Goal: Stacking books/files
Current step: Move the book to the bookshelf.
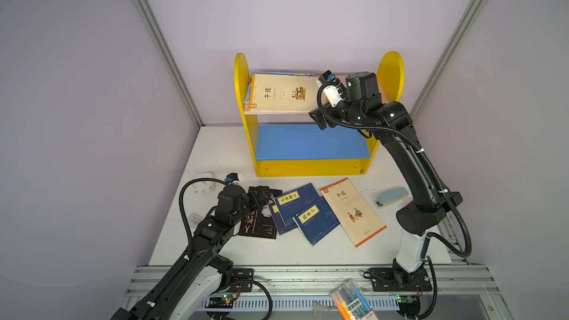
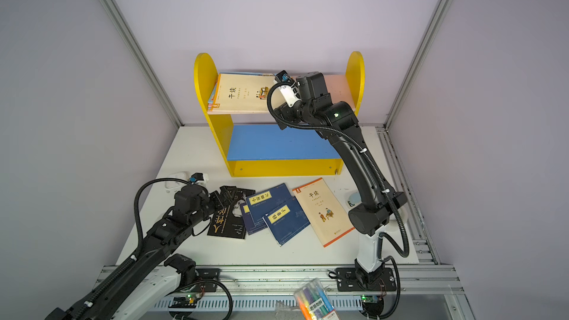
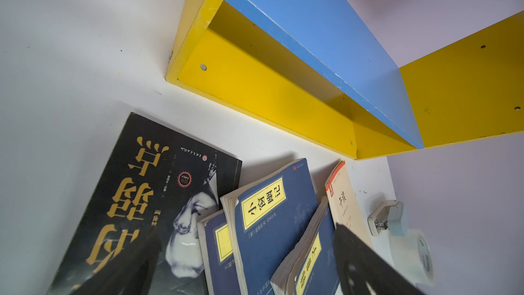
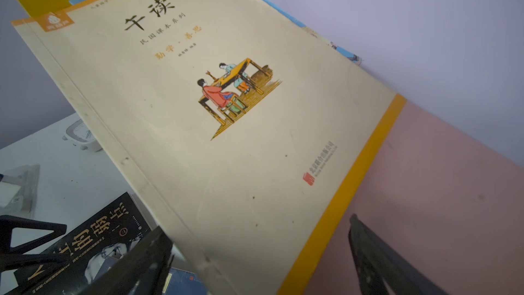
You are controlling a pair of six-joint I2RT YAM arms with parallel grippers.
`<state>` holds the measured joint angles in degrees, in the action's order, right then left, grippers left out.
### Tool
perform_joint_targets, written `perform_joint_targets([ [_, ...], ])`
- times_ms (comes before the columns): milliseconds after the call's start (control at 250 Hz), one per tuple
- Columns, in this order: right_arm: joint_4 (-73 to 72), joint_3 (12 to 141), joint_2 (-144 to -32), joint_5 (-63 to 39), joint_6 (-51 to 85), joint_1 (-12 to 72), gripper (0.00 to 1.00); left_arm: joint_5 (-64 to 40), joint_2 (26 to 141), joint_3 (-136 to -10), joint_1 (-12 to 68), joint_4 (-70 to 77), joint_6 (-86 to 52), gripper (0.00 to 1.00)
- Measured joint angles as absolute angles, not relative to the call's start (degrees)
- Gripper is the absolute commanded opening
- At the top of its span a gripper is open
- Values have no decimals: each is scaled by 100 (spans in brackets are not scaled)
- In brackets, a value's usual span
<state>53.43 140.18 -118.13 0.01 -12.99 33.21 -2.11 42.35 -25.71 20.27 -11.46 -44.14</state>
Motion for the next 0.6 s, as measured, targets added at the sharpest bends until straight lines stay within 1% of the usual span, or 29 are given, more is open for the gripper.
perform_joint_targets([
  [599,5081,14311,-12103,-91,-790,3319,98,-228,4296,-2521,1990,-1116,-4414,97],
])
